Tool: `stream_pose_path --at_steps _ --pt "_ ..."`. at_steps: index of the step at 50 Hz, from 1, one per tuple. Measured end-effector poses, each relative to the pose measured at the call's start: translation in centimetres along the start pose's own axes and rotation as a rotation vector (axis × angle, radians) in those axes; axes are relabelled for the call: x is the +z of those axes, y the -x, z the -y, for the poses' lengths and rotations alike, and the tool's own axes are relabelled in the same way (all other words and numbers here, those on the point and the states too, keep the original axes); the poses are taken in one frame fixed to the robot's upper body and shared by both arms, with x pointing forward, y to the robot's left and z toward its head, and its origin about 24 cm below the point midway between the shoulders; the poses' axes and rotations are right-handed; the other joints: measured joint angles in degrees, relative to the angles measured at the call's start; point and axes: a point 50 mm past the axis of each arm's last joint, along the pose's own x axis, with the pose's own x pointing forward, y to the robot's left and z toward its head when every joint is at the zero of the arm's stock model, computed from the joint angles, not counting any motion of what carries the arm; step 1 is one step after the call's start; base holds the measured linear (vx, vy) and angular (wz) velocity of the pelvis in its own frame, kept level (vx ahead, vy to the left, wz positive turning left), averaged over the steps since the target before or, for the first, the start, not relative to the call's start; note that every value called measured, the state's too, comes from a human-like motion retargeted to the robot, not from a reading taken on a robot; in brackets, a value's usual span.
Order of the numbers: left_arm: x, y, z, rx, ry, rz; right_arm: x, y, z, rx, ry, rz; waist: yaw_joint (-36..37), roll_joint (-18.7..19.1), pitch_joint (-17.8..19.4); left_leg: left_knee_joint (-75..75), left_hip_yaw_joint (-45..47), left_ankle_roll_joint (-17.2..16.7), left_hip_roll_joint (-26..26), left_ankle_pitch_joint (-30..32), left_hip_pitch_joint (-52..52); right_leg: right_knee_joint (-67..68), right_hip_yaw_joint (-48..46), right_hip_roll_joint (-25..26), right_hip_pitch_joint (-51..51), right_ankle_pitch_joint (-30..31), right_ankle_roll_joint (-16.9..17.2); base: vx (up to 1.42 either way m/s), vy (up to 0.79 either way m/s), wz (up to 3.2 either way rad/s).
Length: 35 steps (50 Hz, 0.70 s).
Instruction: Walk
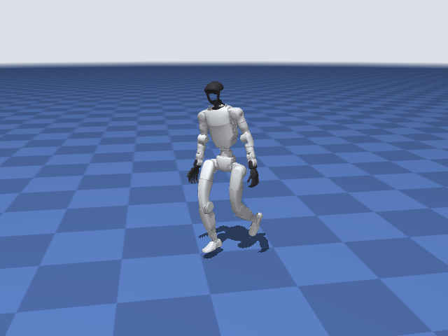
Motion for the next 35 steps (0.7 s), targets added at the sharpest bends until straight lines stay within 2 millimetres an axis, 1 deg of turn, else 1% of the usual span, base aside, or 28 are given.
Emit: stream_pose_path --at_steps 2,5,8,10,13,15,17,19,21,23,25,27,28,32,35 --pt "0.0 0.1 -0.6 0.015 0.002 0.007 0.6 -0.1 0.4 -0.016 -0.014 0.028 0.5 0.4 -0.2 7.4 2.4 0.8 1.8 -1.1 -3.8 -1.5 0.9 1.8 2.6 -1.2 -0.3 0.5 -0.04 -0.61" --pt "0.9 0.1 -1.9 0.065 0.014 0.051 1.2 -0.1 1.0 -0.043 -0.024 0.061 1.7 0.9 -0.4 17.4 6.4 5.0 5.7 -7.7 -10.0 -4.0 2.2 4.3 6.7 -2.8 -0.3 0.48 -0.02 -0.55" --pt "2.7 0.2 -3.6 0.134 0.038 0.125 1.7 -0.2 1.2 -0.057 -0.02 0.082 3.3 0.8 -0.6 23.0 9.4 9.9 9.4 -17.2 -16.1 -6.8 3.8 6.0 10.9 -4.0 0.3 0.46 0.0 -0.54" --pt "4.5 0.4 -4.9 0.183 0.059 0.187 2.3 -0.2 0.9 -0.05 -0.014 0.095 4.4 0.1 -0.1 23.2 10.9 12.6 10.7 -22.7 -19.7 -10.6 5.2 6.6 14.7 -3.8 1.0 0.45 0.01 -0.51" --pt "6.7 0.6 -5.8 0.234 0.089 0.27 2.7 -0.2 0.3 -0.031 -0.001 0.114 6.0 -0.6 0.4 18.2 12.3 14.7 11.2 -28.9 -24.2 -14.3 7.3 7.2 19.8 -4.3 2.0 0.45 0.01 -0.51" --pt "8.1 0.8 -6.2 0.256 0.105 0.321 3.1 -0.1 -0.2 -0.012 0.006 0.129 6.9 -1.4 0.9 12.0 12.9 15.2 10.5 -30.9 -26.5 -17.1 8.7 7.0 23.3 -4.6 2.6 0.45 0.01 -0.47" --pt "9.2 0.9 -6.1 0.264 0.114 0.361 3.5 -0.1 -0.8 0.008 0.016 0.143 7.5 -2.2 1.3 4.1 13.5 14.8 9.5 -31.0 -28.3 -19.3 9.8 6.5 26.2 -5.1 2.9 0.45 0.01 -0.42" --pt "10.1 1.0 -5.7 0.261 0.114 0.39 3.7 0.0 -1.4 0.029 0.028 0.156 8.0 -3.3 1.4 -5.2 13.8 14.0 8.0 -29.1 -29.6 -21.1 10.6 5.5 28.9 -5.7 3.2 0.44 0.01 -0.34" --pt "10.6 1.0 -5.1 0.249 0.108 0.408 3.9 0.1 -1.9 0.046 0.044 0.166 8.3 -4.3 1.3 -15.4 13.9 12.8 6.3 -25.9 -30.2 -22.5 11.0 4.5 31.0 -6.4 3.4 0.43 0.02 -0.25" --pt "10.6 0.9 -4.4 0.23 0.097 0.411 3.7 0.2 -2.2 0.059 0.065 0.167 8.5 -4.7 1.1 -22.3 13.4 11.8 5.3 -24.1 -31.6 -22.5 11.3 4.4 32.6 -7.5 3.4 0.42 0.03 -0.1" --pt "9.2 0.7 -2.5 0.193 0.079 0.383 2.0 0.5 -2.7 0.065 0.088 0.136 7.0 -6.2 0.5 -29.7 12.4 11.7 2.4 -20.8 -31.4 -20.0 9.8 2.8 33.6 -9.9 3.7 0.44 0.04 0.18" --pt "9.6 0.6 -2.9 0.185 0.076 0.378 2.8 0.3 -2.5 0.068 0.106 0.141 8.8 -6.4 0.1 -34.2 13.1 11.5 3.0 -19.6 -31.2 -19.9 11.7 3.2 34.3 -10.9 3.4 0.51 0.05 -0.54" --pt "9.3 0.5 -2.6 0.171 0.072 0.363 2.6 0.2 -2.5 0.069 0.113 0.129 9.3 -6.6 0.0 -35.4 13.2 11.6 2.8 -18.7 -30.9 -19.2 12.2 3.2 34.8 -11.4 3.3 0.53 0.06 -0.52" --pt "6.5 0.1 -1.3 0.122 0.078 0.262 0.0 0.4 -2.1 0.062 0.136 0.042 10.5 -8.2 -1.1 -30.8 13.3 13.2 1.0 -16.9 -31.7 -13.7 9.3 1.2 35.5 -12.8 3.6 0.58 0.06 -0.37" --pt "3.9 -0.1 -0.6 0.087 0.103 0.163 -2.6 0.7 -1.3 0.054 0.147 -0.054 11.6 -9.9 -2.0 -24.6 13.3 15.1 -1.3 -17.0 -31.9 -6.6 9.0 -1.3 35.2 -12.0 4.8 0.64 0.07 -0.3"
